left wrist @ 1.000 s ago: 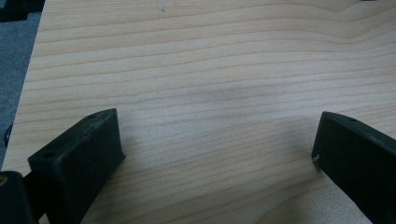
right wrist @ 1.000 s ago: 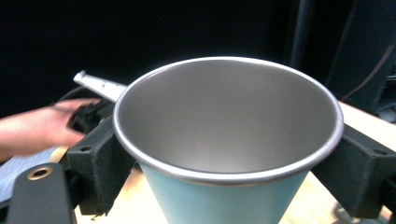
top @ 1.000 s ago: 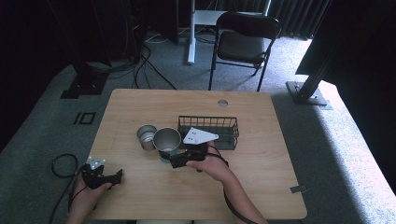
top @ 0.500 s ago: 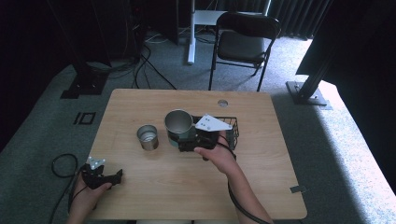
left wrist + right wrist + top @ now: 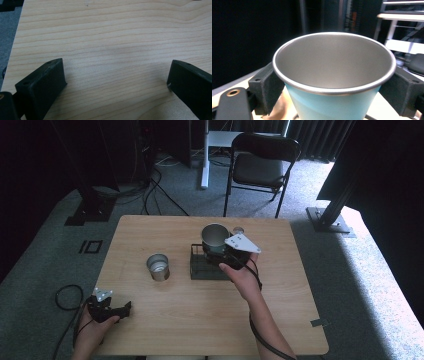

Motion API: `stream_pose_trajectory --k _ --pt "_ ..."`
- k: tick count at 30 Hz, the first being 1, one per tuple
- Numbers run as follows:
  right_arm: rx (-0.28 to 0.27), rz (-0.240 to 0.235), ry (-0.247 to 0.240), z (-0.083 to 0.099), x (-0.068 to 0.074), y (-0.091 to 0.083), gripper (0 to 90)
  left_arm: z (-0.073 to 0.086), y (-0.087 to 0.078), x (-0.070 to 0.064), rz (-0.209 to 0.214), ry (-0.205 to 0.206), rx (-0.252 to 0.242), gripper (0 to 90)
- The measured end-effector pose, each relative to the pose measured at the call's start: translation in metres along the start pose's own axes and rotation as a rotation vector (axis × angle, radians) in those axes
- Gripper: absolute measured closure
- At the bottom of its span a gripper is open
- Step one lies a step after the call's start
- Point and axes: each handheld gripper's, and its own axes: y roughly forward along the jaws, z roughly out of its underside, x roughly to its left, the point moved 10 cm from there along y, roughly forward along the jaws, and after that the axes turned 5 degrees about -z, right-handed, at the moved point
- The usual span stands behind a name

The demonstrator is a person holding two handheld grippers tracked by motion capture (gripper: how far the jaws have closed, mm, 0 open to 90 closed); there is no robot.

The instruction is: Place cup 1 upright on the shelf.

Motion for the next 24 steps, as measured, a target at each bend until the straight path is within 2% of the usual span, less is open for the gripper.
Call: stream_pose_trajectory --k 1,2,5,6,7,8,13,14,15,16,17,18,24 --pt "0.000 0.000 0.000 0.000 0.000 0.000 12.4 0.000 0.000 0.000 0.000 0.000 0.000 2.2" --pt "0.005 0.050 0.000 0.002 -0.009 0.000 12.4 0.000 0.000 0.000 0.000 0.000 0.000 2.2" --pt "0.008 0.077 0.005 0.004 -0.016 0.000 12.4 0.000 0.000 0.000 0.000 -0.001 0.000 2.2" --pt "0.009 0.116 0.006 0.006 -0.025 -0.001 12.4 0.000 0.000 0.000 0.000 0.000 0.000 2.2" --pt "0.009 0.116 0.006 0.006 -0.025 -0.001 12.4 0.000 0.000 0.000 0.000 0.000 0.000 2.2" --pt "0.013 0.144 0.014 0.009 -0.031 -0.002 12.4 0.000 0.000 0.000 0.001 -0.003 0.000 2.2" --pt "0.018 0.183 0.036 0.015 -0.043 -0.004 12.4 0.000 0.000 0.000 0.001 0.000 0.001 2.2" --pt "0.025 0.206 0.032 0.019 -0.047 -0.004 12.4 0.000 0.000 0.000 0.001 0.000 0.002 2.2" --pt "0.025 0.206 0.032 0.019 -0.047 -0.004 12.4 0.000 0.000 0.000 0.001 0.000 0.002 2.2" --pt "0.030 0.241 0.038 0.023 -0.054 -0.005 12.4 0.000 0.000 0.000 0.001 -0.001 0.000 2.2" --pt "0.030 0.241 0.038 0.023 -0.054 -0.005 12.4 0.000 0.000 0.000 0.001 -0.001 0.000 2.2" --pt "0.036 0.273 0.042 0.027 -0.062 -0.007 12.4 0.000 0.000 0.000 0.000 0.001 0.002 2.2" --pt "0.052 0.328 0.077 0.041 -0.077 -0.010 12.5 0.000 0.000 0.000 0.001 0.001 0.002 2.2"
